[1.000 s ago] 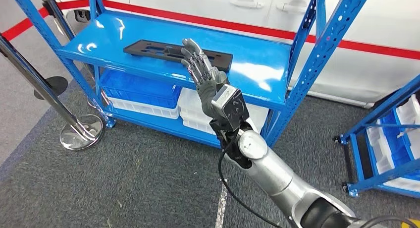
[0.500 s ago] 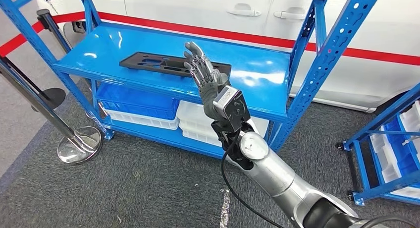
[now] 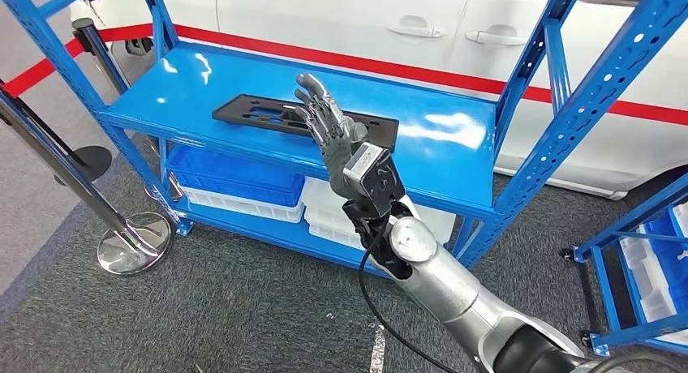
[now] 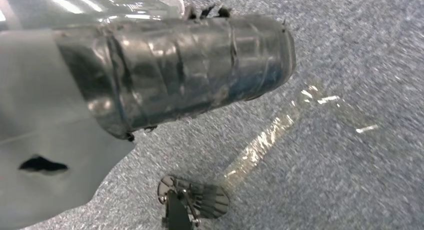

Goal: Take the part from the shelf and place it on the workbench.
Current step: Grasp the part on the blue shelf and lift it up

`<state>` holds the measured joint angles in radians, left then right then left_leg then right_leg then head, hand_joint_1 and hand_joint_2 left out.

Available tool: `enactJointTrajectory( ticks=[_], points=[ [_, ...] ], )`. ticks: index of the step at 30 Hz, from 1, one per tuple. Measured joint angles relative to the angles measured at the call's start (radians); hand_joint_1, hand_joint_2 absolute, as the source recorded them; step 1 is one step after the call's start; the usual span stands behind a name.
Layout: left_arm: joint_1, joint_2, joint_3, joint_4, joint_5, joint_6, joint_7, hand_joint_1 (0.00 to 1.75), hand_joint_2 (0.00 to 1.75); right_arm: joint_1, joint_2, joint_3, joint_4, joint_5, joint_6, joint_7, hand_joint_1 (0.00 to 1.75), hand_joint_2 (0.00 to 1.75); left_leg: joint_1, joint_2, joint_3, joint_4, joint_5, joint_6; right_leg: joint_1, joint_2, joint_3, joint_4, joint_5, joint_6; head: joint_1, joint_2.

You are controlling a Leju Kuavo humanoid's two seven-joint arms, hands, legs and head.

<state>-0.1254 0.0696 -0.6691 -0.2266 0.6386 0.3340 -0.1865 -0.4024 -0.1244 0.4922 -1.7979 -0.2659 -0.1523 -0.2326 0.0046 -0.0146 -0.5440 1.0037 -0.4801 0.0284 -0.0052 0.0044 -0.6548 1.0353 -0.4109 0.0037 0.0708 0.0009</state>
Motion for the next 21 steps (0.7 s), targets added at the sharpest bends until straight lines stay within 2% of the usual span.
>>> enactJointTrajectory(
  ticks=[3, 5, 6, 9, 10, 11, 12, 13, 14, 16, 18, 19, 21],
  points=[
    [-0.002, 0.000, -0.001, 0.000, -0.001, 0.000, 0.000, 0.00, 0.00, -0.003, 0.000, 0.001, 0.001, 0.000, 0.002, 0.000, 0.00, 0.00, -0.002, -0.001, 0.007, 0.004, -0.008, -0.016, 0.000, 0.000, 0.015, -0.014, 0.006, -0.018, 0.000, 0.000],
    [-0.003, 0.000, -0.001, 0.000, 0.000, 0.000, -0.001, 0.00, 0.00, -0.006, 0.000, 0.001, 0.001, 0.000, 0.002, -0.001, 0.00, 0.00, -0.001, 0.002, -0.004, 0.040, -0.020, -0.023, -0.005, -0.001, 0.033, -0.021, 0.002, -0.029, -0.001, 0.000],
    [-0.004, 0.000, -0.001, 0.000, 0.000, 0.000, -0.002, 0.00, 0.00, -0.008, 0.000, 0.001, 0.001, 0.000, 0.002, -0.001, 0.00, 0.00, 0.001, 0.004, -0.025, 0.081, -0.033, -0.028, -0.007, -0.001, 0.041, -0.024, -0.001, -0.033, -0.003, 0.000],
    [-0.005, 0.001, -0.003, 0.000, 0.000, 0.000, -0.002, 0.00, 0.00, -0.009, 0.000, 0.001, 0.003, -0.001, 0.004, -0.001, 0.00, 0.00, 0.006, 0.008, -0.144, 0.258, -0.096, -0.041, -0.008, -0.001, 0.056, -0.025, -0.015, -0.039, -0.004, 0.000],
    [-0.003, 0.002, -0.004, 0.000, -0.001, 0.000, -0.002, 0.00, 0.00, -0.008, 0.000, 0.001, 0.004, -0.002, 0.005, -0.001, 0.00, 0.00, 0.007, 0.008, -0.172, 0.283, -0.100, -0.044, -0.009, 0.000, 0.061, -0.025, -0.021, -0.039, -0.004, 0.000],
    [-0.001, 0.002, -0.004, 0.000, -0.001, 0.000, -0.001, 0.00, 0.00, -0.008, 0.000, 0.001, 0.006, -0.002, 0.005, -0.001, 0.00, 0.00, 0.007, 0.008, -0.181, 0.275, -0.087, -0.044, -0.009, 0.001, 0.068, -0.025, -0.026, -0.038, -0.004, 0.000],
    [0.000, 0.002, -0.005, 0.000, -0.002, 0.000, -0.001, 0.00, 0.00, -0.007, 0.000, 0.001, 0.007, -0.003, 0.006, -0.001, 0.00, 0.00, 0.007, 0.008, -0.175, 0.239, -0.058, -0.044, -0.009, 0.002, 0.076, -0.025, -0.032, -0.037, -0.004, 0.000],
    [0.001, 0.002, -0.005, 0.000, -0.003, 0.000, -0.001, 0.00, 0.00, -0.007, 0.000, 0.001, 0.008, -0.003, 0.006, -0.001, 0.00, 0.00, 0.007, 0.009, -0.154, 0.175, -0.010, -0.041, -0.009, 0.002, 0.085, -0.025, -0.039, -0.034, -0.004, 0.000],
    [0.000, 0.002, -0.006, 0.000, -0.004, 0.000, 0.000, 0.00, 0.00, -0.007, 0.000, 0.001, 0.009, -0.003, 0.006, -0.001, 0.00, 0.00, 0.005, 0.009, -0.134, 0.108, 0.025, -0.038, -0.007, 0.003, 0.092, -0.023, -0.047, -0.029, -0.005, 0.000],
    [-0.002, 0.003, -0.008, 0.000, -0.005, 0.000, 0.000, 0.00, 0.00, -0.009, 0.000, 0.001, 0.011, -0.003, 0.006, -0.001, 0.00, 0.87, 0.000, 0.009, -0.102, 0.016, 0.067, -0.025, -0.004, 0.004, 0.101, -0.021, -0.061, -0.017, -0.005, 0.000],
    [-0.001, 0.003, -0.010, 0.000, -0.006, 0.000, 0.001, 0.00, 0.00, -0.009, 0.000, 0.001, 0.012, -0.003, 0.007, -0.001, 0.00, 1.75, -0.002, 0.008, -0.093, 0.005, 0.062, -0.008, -0.002, 0.005, 0.107, -0.016, -0.068, -0.005, -0.005, 0.000],
    [0.000, 0.003, -0.010, 0.000, -0.006, 0.001, 0.001, 0.00, 0.00, -0.008, 0.000, 0.001, 0.013, -0.003, 0.007, -0.001, 0.00, 1.75, -0.001, 0.008, -0.087, 0.002, 0.064, -0.002, -0.003, 0.004, 0.108, -0.008, -0.073, -0.001, -0.004, 0.000],
    [0.000, 0.003, -0.010, 0.000, -0.006, 0.000, 0.001, 0.00, 0.00, -0.010, 0.000, 0.001, 0.013, -0.003, 0.009, -0.001, 0.00, 1.75, 0.001, 0.008, -0.072, -0.001, 0.061, 0.009, -0.004, 0.002, 0.087, 0.043, -0.103, 0.006, -0.002, 0.000]
  ],
)
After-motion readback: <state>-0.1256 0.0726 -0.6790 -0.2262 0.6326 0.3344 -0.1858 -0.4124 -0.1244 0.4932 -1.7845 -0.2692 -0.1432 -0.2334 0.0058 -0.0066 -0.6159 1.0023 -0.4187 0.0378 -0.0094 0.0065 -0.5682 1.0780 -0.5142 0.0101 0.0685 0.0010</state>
